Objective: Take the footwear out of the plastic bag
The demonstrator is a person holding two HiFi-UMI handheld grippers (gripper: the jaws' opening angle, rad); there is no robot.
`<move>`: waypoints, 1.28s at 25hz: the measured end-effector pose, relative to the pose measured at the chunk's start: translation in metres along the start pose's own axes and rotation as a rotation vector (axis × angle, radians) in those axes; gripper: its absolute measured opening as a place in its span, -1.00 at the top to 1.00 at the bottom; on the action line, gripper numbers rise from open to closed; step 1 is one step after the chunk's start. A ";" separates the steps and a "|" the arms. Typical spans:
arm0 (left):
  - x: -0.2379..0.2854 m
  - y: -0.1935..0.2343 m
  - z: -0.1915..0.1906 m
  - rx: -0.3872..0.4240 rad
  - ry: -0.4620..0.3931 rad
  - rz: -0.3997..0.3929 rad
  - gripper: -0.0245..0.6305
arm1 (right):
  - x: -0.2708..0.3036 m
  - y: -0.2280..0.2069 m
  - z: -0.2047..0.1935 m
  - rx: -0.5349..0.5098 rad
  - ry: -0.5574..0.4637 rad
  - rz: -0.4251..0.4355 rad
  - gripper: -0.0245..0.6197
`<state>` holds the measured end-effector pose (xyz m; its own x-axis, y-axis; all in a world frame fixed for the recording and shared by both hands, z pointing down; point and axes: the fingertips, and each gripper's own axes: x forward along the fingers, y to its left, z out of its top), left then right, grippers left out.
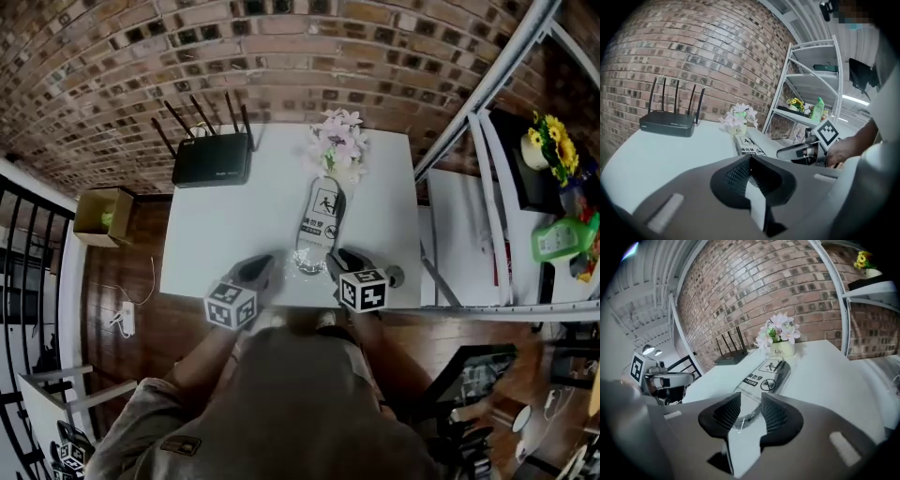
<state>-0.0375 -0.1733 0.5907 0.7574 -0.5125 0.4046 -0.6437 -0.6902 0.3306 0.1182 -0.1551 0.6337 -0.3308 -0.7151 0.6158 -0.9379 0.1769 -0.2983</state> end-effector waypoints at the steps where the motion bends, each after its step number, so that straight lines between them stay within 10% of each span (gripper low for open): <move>1: 0.000 0.000 0.001 -0.002 0.000 0.004 0.92 | 0.006 -0.004 -0.001 0.002 0.019 0.000 0.43; 17: -0.011 0.023 -0.003 -0.034 -0.011 0.080 0.92 | 0.054 -0.030 -0.015 -0.059 0.211 0.010 0.38; 32: 0.000 0.022 -0.014 0.035 0.042 0.044 0.92 | 0.043 0.013 -0.033 -0.516 0.358 0.150 0.70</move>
<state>-0.0537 -0.1815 0.6098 0.7229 -0.5213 0.4535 -0.6714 -0.6852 0.2825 0.0880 -0.1614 0.6799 -0.3932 -0.4033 0.8263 -0.7787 0.6239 -0.0660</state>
